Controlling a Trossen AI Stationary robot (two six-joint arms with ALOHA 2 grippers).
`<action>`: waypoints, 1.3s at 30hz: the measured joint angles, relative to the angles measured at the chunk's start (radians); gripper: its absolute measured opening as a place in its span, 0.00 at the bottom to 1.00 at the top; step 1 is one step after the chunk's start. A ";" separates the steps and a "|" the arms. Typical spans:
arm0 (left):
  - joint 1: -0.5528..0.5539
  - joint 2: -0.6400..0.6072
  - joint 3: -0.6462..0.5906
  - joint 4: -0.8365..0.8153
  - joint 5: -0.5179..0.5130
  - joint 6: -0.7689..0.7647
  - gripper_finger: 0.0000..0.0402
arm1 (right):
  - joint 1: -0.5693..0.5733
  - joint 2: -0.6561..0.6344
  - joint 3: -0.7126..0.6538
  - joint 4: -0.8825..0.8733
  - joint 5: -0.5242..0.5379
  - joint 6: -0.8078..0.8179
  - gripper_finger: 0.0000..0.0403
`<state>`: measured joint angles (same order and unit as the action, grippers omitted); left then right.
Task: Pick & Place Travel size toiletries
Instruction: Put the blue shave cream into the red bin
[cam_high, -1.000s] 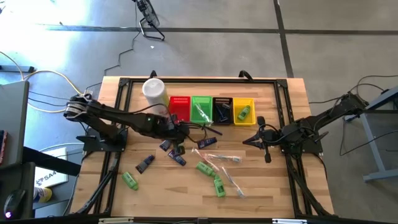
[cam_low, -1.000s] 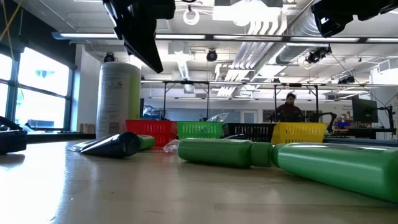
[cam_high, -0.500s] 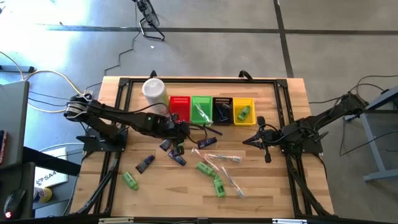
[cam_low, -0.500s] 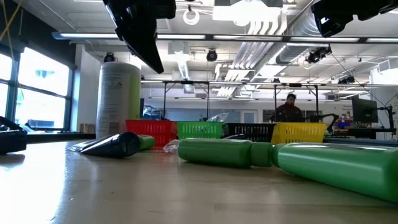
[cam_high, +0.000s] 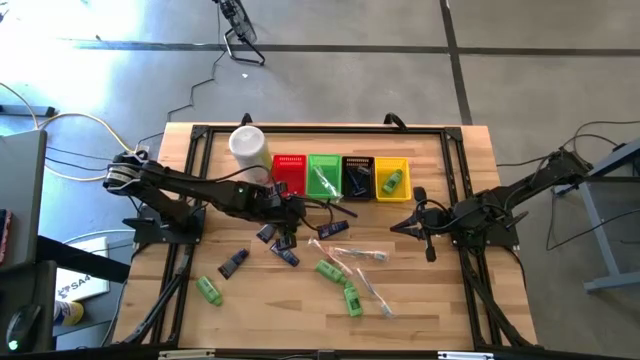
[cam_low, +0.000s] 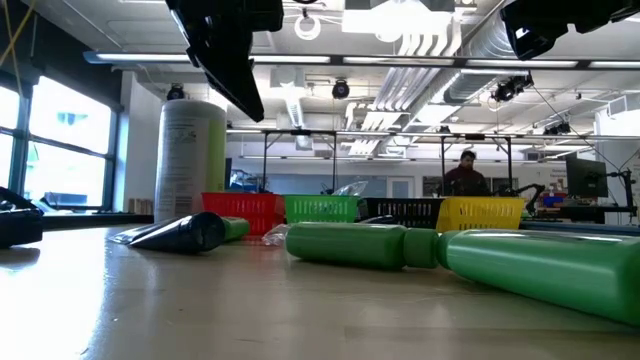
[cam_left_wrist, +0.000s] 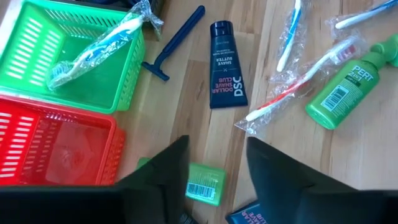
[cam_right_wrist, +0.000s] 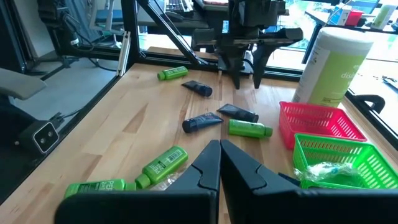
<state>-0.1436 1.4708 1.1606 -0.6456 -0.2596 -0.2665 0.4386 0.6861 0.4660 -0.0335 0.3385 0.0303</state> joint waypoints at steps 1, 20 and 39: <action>0.000 0.000 0.000 0.000 0.000 0.000 0.43 | 0.000 0.000 0.000 0.000 0.000 0.000 0.01; 0.000 0.000 0.000 0.000 -0.001 0.000 0.77 | 0.000 0.000 0.000 -0.001 0.000 0.000 0.01; -0.001 0.000 -0.001 -0.394 0.247 -0.407 0.77 | 0.000 0.000 0.000 -0.001 0.000 0.015 0.01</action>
<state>-0.1444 1.4712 1.1596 -1.0398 -0.0128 -0.6738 0.4385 0.6861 0.4660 -0.0341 0.3382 0.0450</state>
